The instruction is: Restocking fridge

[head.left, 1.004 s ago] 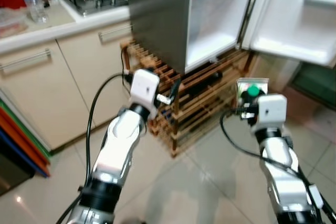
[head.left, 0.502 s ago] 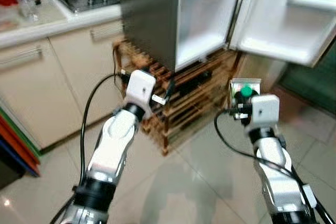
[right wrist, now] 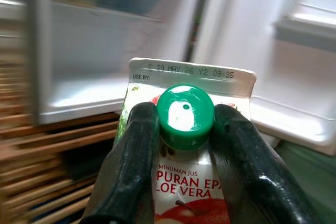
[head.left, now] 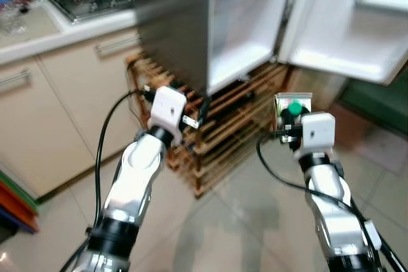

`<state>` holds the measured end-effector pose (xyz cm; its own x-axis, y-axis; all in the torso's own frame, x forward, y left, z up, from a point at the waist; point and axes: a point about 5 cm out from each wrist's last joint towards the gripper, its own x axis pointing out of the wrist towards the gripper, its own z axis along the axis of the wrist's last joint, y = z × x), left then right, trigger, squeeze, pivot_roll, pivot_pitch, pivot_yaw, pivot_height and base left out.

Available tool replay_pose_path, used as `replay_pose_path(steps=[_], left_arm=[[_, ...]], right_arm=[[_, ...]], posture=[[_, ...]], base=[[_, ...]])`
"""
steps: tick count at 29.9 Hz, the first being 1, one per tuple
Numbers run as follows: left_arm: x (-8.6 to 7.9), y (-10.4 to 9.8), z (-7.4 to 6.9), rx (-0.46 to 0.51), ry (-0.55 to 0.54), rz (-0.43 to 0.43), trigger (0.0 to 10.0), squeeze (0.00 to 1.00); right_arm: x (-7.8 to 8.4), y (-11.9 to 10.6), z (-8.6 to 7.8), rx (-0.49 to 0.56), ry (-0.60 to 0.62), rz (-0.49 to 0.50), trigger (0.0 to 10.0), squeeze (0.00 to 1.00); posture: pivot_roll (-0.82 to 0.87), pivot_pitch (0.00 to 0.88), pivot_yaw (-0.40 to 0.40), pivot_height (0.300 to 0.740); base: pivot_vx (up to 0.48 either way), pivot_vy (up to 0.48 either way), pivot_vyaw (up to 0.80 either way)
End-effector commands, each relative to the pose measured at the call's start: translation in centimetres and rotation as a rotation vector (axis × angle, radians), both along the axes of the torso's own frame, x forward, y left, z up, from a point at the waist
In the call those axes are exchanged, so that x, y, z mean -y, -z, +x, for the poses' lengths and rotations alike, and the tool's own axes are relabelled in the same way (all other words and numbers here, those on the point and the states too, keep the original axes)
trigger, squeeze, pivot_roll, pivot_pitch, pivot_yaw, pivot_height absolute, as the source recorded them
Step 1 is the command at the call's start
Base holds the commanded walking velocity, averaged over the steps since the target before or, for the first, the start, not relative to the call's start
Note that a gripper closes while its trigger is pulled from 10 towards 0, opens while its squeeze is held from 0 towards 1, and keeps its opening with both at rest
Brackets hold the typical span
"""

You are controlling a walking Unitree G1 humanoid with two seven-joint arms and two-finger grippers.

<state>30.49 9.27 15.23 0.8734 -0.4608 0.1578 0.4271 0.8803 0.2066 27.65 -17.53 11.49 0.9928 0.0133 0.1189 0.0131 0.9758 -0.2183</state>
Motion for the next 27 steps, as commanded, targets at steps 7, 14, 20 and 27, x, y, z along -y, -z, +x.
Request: replay_pose_path(steps=[7,14,20,27], left_arm=[[0.5,-0.4,-0.2,0.019,0.036,0.005,10.0,0.00],[0.0,-0.1,0.1,-0.004,0.002,-0.018,10.0,0.00],[-1.2,0.8,0.8,-0.076,-0.080,-0.072,10.0,0.00],[-2.8,3.4,1.1,-0.256,-0.230,-0.144,10.0,0.00]], right_arm=[[0.3,-0.1,0.0,0.004,0.012,-0.002,0.0,0.00],[0.2,0.0,0.0,0.000,0.018,0.003,0.0,0.00],[0.1,0.0,-0.1,-0.001,0.014,0.010,0.0,0.00],[0.1,0.0,-0.2,-0.002,0.013,0.010,0.0,0.00]], posture=[[0.01,0.000,-0.001,0.724],[0.01,0.001,0.003,0.724],[0.01,0.004,0.003,0.724],[0.01,0.009,0.003,0.724]], base=[[0.314,-0.359,0.00],[0.313,-0.362,0.00],[0.313,-0.359,0.00],[0.332,-0.341,0.00]])
